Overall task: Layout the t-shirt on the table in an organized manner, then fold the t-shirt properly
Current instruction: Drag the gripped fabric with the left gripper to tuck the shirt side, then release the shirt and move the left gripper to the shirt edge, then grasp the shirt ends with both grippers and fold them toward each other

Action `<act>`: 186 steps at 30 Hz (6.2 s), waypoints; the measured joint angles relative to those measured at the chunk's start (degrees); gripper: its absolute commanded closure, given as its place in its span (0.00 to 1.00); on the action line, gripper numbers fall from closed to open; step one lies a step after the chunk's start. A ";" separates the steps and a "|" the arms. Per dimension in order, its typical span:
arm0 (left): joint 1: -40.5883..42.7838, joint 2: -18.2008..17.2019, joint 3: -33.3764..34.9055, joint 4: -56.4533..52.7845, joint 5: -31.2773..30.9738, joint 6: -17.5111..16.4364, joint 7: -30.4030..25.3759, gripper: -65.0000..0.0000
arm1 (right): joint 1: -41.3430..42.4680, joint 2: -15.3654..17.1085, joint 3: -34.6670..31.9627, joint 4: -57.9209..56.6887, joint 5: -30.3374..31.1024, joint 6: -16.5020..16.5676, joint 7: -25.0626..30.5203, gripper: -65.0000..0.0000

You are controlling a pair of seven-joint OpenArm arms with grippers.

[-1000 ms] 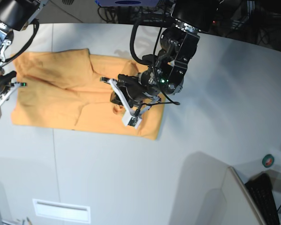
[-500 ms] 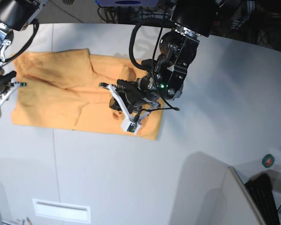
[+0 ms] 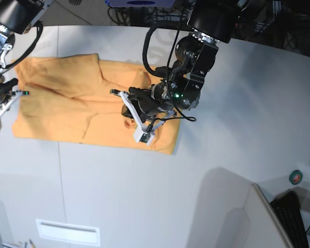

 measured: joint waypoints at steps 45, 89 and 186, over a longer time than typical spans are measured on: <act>7.45 -2.91 2.93 1.14 0.24 0.22 0.31 1.00 | -0.17 0.00 -0.09 0.22 -0.02 0.00 0.00 1.00; -10.08 4.28 -9.57 -16.09 0.20 0.02 -0.17 1.00 | 0.13 0.33 0.17 0.26 -0.22 0.00 0.00 1.00; -6.75 -7.15 -0.35 -18.14 -2.73 -0.52 -19.76 1.00 | 3.17 12.50 -13.27 -3.91 31.23 -6.05 -21.20 1.00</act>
